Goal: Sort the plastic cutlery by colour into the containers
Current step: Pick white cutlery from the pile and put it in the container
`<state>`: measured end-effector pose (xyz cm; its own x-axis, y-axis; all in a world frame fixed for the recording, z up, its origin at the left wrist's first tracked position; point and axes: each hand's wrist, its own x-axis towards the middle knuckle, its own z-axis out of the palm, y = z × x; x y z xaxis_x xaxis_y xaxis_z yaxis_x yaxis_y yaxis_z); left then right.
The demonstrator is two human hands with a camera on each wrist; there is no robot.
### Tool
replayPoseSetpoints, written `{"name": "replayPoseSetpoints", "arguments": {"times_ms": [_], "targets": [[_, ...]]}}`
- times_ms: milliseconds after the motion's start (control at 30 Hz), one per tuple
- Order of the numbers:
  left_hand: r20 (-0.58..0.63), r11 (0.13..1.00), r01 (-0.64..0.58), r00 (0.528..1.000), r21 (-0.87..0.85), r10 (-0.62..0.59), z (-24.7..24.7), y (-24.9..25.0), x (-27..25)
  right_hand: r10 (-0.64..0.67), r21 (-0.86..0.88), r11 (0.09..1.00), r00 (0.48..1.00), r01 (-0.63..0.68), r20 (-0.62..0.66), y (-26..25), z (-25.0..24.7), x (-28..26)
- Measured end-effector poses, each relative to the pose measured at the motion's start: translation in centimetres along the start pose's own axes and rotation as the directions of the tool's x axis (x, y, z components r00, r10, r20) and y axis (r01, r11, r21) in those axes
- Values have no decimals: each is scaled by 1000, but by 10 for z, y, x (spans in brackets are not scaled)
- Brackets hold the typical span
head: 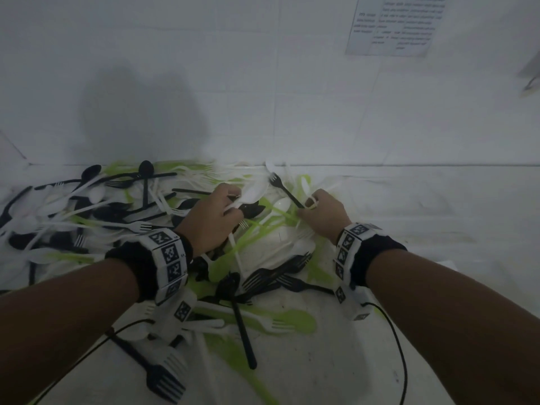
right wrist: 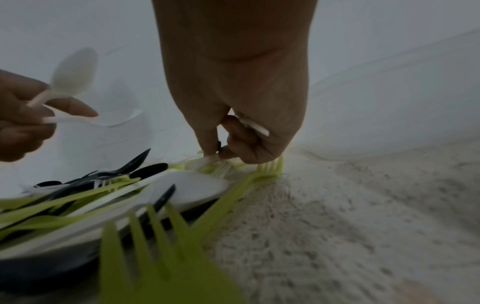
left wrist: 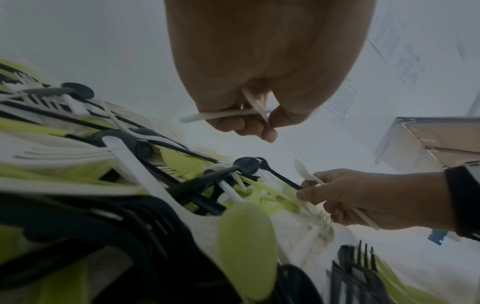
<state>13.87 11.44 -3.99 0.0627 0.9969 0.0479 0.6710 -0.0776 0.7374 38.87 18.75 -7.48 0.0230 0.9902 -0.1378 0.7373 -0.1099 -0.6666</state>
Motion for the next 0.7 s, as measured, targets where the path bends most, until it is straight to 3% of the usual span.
{"name": "replayPoseSetpoints", "arguments": {"times_ms": [167, 367, 500, 700], "targets": [[52, 999, 21, 998, -31, -20, 1, -3, 1, 77, -37, 997, 992, -73, 105, -4, 3, -4], [30, 1000, 16, 999, -1, -16, 5, -3, -2, 12, -224, 975, 998, 3, 65, -14, -15, -8], [-6, 1000, 25, 1000, -8, -25, 8, 2, -2, -102, -475, 872, 993, 121, 67, -21, -24, -12], [-8, 997, 45, 999, 66, -44, 11, 7, 0, -50, -487, 868, 994, 93, 99, -25, -33, -13]]}}
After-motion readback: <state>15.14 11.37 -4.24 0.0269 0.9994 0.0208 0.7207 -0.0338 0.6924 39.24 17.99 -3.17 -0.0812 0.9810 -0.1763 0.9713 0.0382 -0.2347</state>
